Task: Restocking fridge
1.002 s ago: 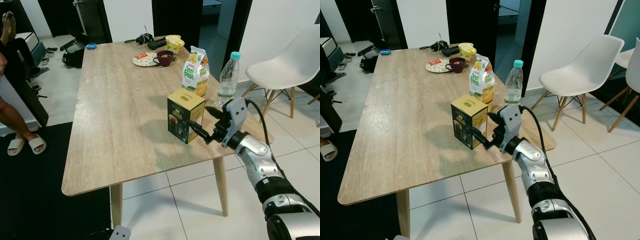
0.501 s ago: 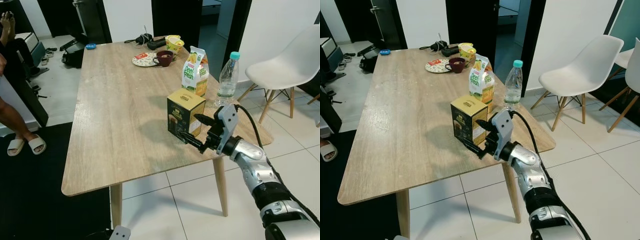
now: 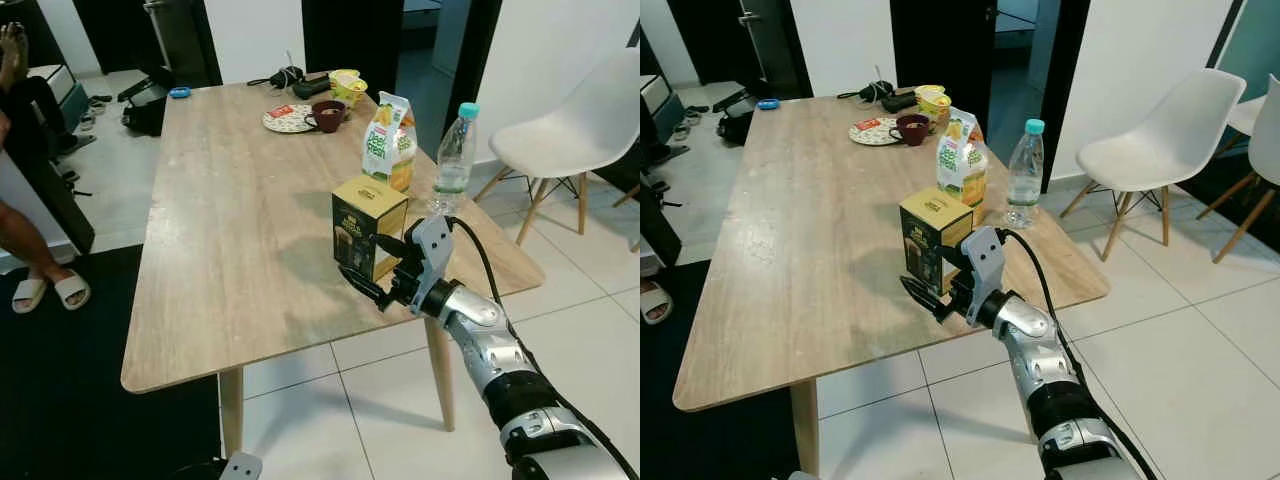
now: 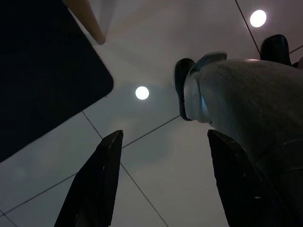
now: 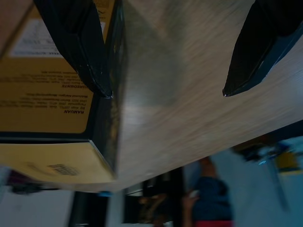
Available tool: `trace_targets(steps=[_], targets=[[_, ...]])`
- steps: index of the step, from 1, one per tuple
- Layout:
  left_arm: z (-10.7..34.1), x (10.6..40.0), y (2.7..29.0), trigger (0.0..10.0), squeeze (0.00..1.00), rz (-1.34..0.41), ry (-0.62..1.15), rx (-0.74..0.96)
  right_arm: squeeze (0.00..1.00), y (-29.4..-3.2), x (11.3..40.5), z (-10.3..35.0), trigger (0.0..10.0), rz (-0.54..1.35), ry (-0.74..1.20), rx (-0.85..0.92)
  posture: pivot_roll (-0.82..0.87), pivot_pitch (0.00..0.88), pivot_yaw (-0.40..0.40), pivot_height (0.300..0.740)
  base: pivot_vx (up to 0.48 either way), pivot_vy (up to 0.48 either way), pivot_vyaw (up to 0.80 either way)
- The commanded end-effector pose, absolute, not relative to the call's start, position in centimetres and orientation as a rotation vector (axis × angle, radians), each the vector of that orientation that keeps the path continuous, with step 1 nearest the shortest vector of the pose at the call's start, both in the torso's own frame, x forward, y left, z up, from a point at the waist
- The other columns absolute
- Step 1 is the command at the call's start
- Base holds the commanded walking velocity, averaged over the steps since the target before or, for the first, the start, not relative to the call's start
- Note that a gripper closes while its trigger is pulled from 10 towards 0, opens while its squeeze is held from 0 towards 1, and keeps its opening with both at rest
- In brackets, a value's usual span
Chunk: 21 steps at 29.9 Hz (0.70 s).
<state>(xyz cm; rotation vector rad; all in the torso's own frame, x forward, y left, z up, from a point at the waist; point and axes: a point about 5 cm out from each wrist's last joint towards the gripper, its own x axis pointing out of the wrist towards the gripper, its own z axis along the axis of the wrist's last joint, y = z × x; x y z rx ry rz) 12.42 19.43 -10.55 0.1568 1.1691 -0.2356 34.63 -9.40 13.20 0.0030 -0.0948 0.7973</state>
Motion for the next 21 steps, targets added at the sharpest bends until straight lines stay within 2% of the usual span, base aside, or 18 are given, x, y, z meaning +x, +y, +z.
trace_targets(steps=[1,10,14,21], targets=[[-10.6,12.2,19.5,10.0,0.0,-0.241,1.182,0.161,0.0,-9.0,35.0,13.7,10.0,0.778,-0.103,0.006,0.03,0.0,-0.007,0.74,0.0,0.0,0.0],[-10.6,12.3,19.5,10.0,0.0,-0.24,1.18,0.16,0.0,-7.5,34.5,13.5,10.0,0.833,-0.096,0.02,0.04,0.0,-0.007,0.74,0.0,0.0,0.0],[-10.6,12.3,19.4,10.0,0.0,-0.24,1.179,0.159,0.0,-8.0,34.0,12.6,10.0,0.896,-0.051,-0.052,0.04,0.0,-0.007,0.74,0.0,0.0,0.0],[-10.6,12.3,19.4,10.0,0.0,-0.24,1.179,0.159,0.0,-9.4,34.8,11.8,10.0,0.819,0.028,-0.18,0.04,0.0,-0.007,0.74,0.0,0.0,0.0]])
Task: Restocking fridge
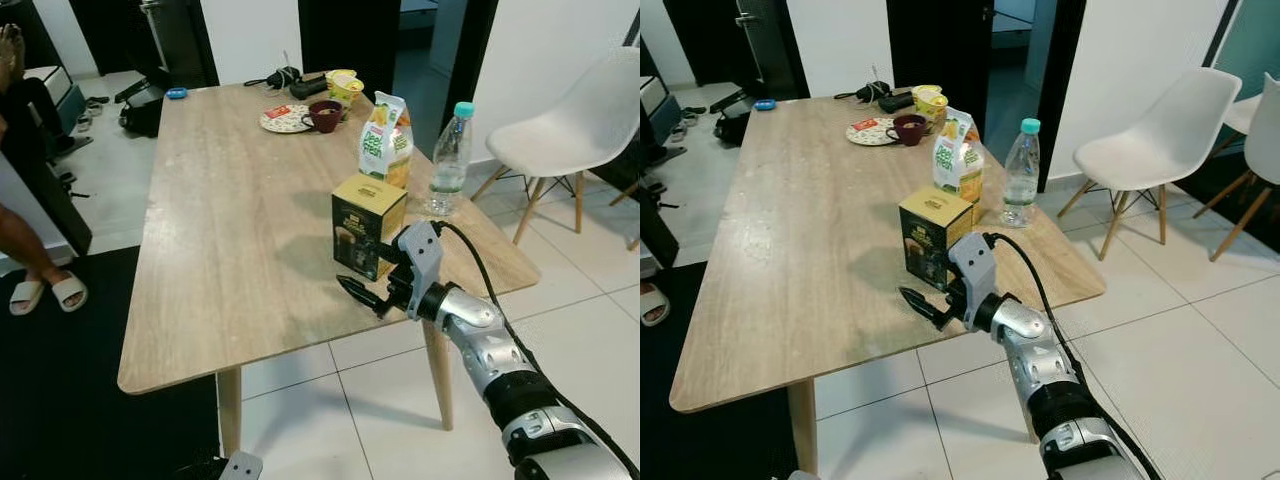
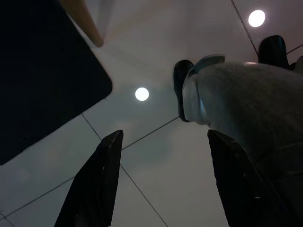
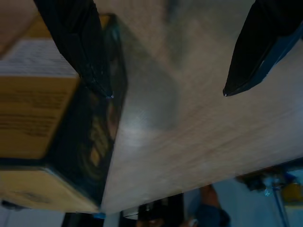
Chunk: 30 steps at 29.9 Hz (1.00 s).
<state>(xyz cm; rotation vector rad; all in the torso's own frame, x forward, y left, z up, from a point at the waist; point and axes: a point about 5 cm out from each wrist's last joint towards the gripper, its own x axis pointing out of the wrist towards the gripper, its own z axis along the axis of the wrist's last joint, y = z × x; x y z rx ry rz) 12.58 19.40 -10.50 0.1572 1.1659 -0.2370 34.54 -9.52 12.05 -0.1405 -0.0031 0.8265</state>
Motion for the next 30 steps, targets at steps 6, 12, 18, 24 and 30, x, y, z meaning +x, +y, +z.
trace_targets(steps=[6,12,18,24,30], targets=[[-10.6,12.3,19.5,10.0,0.0,-0.238,1.181,0.159,0.0,-10.3,35.3,11.5,10.0,0.779,0.075,-0.249,0.04,0.0,-0.007,0.74,0.0,0.0,0.0],[-10.6,12.2,19.5,10.0,0.0,-0.239,1.184,0.163,0.0,-10.8,35.7,12.4,10.0,0.731,0.039,-0.216,0.04,0.0,-0.004,0.74,0.0,0.0,0.0],[-10.6,12.1,19.5,10.0,0.0,-0.24,1.185,0.164,0.0,-10.6,35.8,12.7,10.0,0.723,0.026,-0.2,0.04,0.0,-0.004,0.74,0.0,0.0,0.0],[-10.7,12.0,19.5,10.0,0.0,-0.237,1.187,0.16,0.0,-10.8,35.8,12.2,10.0,0.744,0.056,-0.259,0.04,0.0,-0.01,0.74,0.0,0.0,0.0],[-10.7,12.0,19.5,10.0,0.0,-0.243,1.188,0.166,0.0,-10.5,35.7,13.3,10.0,0.767,-0.017,-0.183,0.04,0.0,-0.01,0.74,0.0,0.0,0.0]])
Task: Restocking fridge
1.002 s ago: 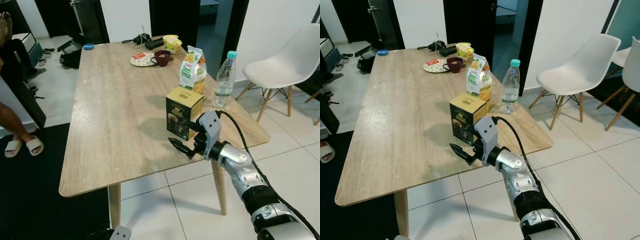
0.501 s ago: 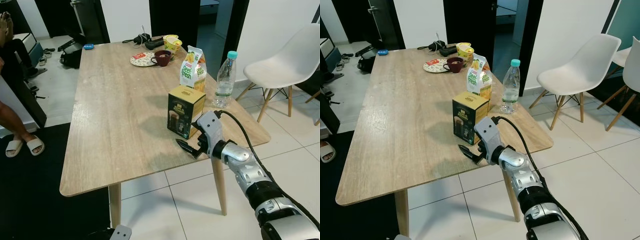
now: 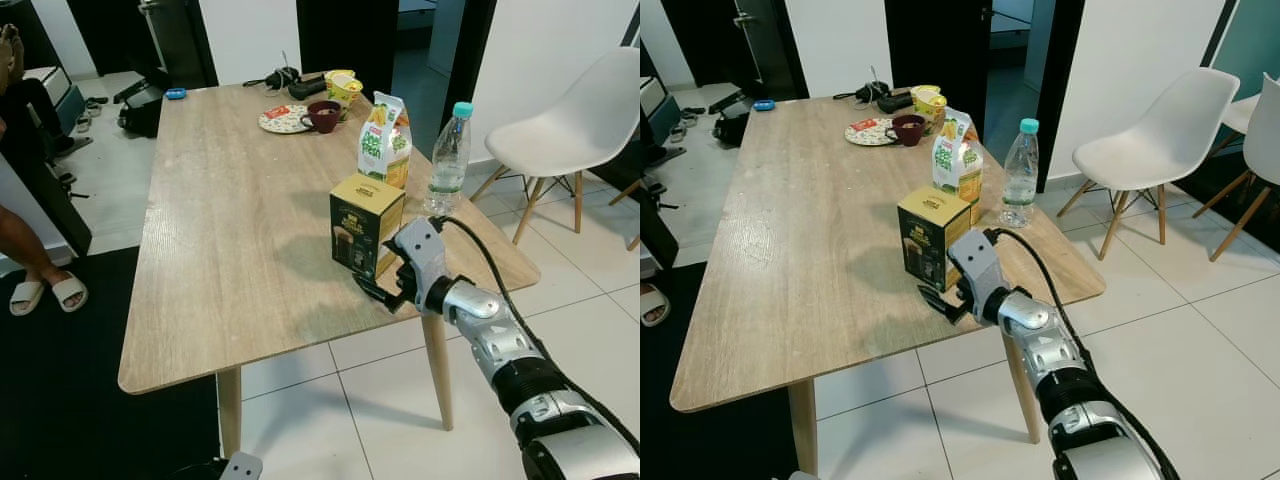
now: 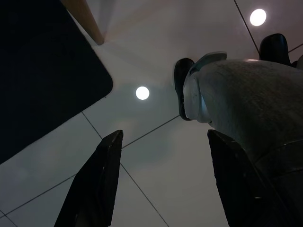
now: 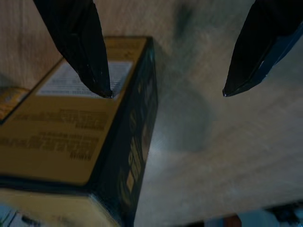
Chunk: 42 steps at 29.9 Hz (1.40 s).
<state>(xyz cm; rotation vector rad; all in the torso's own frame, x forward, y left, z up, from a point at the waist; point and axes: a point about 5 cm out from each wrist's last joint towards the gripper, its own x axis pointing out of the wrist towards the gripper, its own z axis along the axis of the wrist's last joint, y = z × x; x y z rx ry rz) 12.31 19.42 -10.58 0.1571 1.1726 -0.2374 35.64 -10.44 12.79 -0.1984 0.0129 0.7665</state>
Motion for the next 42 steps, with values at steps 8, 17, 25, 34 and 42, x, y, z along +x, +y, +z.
trace_targets(steps=[8,17,25,34,42], targets=[[-10.7,12.0,19.5,10.0,0.0,-0.246,1.187,0.169,0.0,-8.8,35.4,14.8,10.0,0.81,-0.108,-0.076,0.03,0.0,-0.008,0.74,0.0,0.0,0.0],[-10.6,12.2,19.4,10.0,0.0,-0.245,1.184,0.165,0.0,-7.3,34.7,16.0,10.0,0.893,-0.166,-0.017,0.03,0.0,-0.005,0.74,0.0,0.0,0.0],[-10.6,12.5,19.4,10.0,0.0,-0.244,1.177,0.159,0.0,-7.6,34.7,17.9,10.0,0.877,-0.258,0.152,0.03,0.0,-0.005,0.74,0.0,0.0,0.0],[-10.5,12.5,19.4,10.0,0.0,-0.248,1.177,0.167,0.0,-9.1,36.5,17.9,10.0,0.661,-0.218,0.091,0.03,0.0,0.0,0.74,0.0,0.0,0.0],[-10.6,12.4,19.4,10.0,0.0,-0.245,1.179,0.163,0.0,-8.6,36.7,17.1,10.0,0.673,-0.163,-0.046,0.03,0.0,-0.004,0.74,0.0,0.0,0.0]])
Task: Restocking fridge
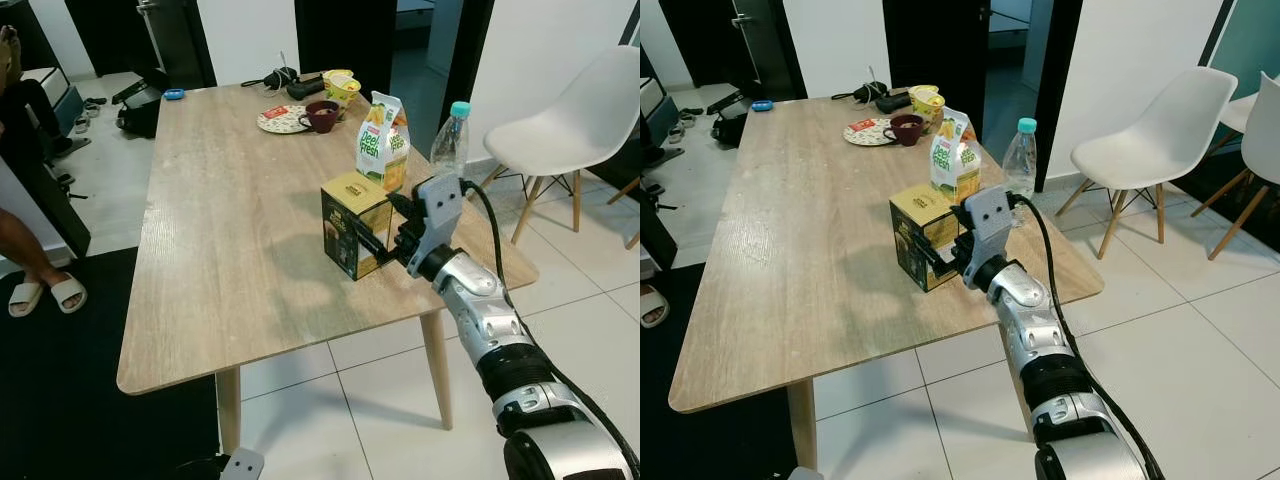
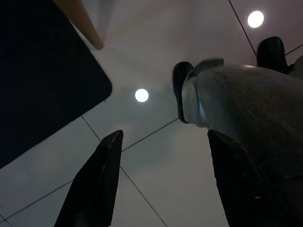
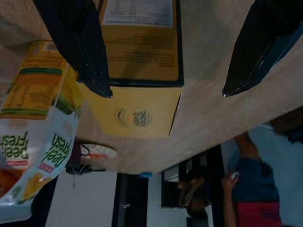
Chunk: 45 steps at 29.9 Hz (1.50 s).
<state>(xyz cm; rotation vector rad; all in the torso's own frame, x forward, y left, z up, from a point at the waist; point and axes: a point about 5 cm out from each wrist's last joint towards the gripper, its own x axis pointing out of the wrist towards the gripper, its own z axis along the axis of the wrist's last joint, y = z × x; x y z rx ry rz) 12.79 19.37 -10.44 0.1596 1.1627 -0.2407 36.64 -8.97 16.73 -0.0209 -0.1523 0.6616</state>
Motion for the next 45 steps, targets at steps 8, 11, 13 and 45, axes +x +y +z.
trace_targets(steps=[8,11,13,45], targets=[[-10.7,12.1,19.4,10.0,0.0,-0.249,1.185,0.164,1.0,-6.3,37.2,17.5,10.0,0.69,-0.167,-0.069,0.04,0.0,-0.014,0.74,0.0,0.0,0.0],[-10.7,11.9,19.3,10.0,0.0,-0.249,1.188,0.164,1.0,-6.1,37.5,17.9,10.0,0.679,-0.18,-0.071,0.04,0.0,-0.015,0.74,0.0,0.0,0.0],[-10.9,11.2,19.3,10.0,0.0,-0.251,1.201,0.163,0.0,-6.6,38.1,19.0,10.0,0.634,-0.215,-0.059,0.05,0.0,-0.023,0.74,0.0,0.0,0.0],[-10.3,12.9,19.7,10.0,0.0,-0.243,1.146,0.187,0.0,-11.5,37.7,16.2,10.0,0.507,-0.188,0.115,0.05,0.0,-0.009,0.74,0.0,-0.214,0.03]])
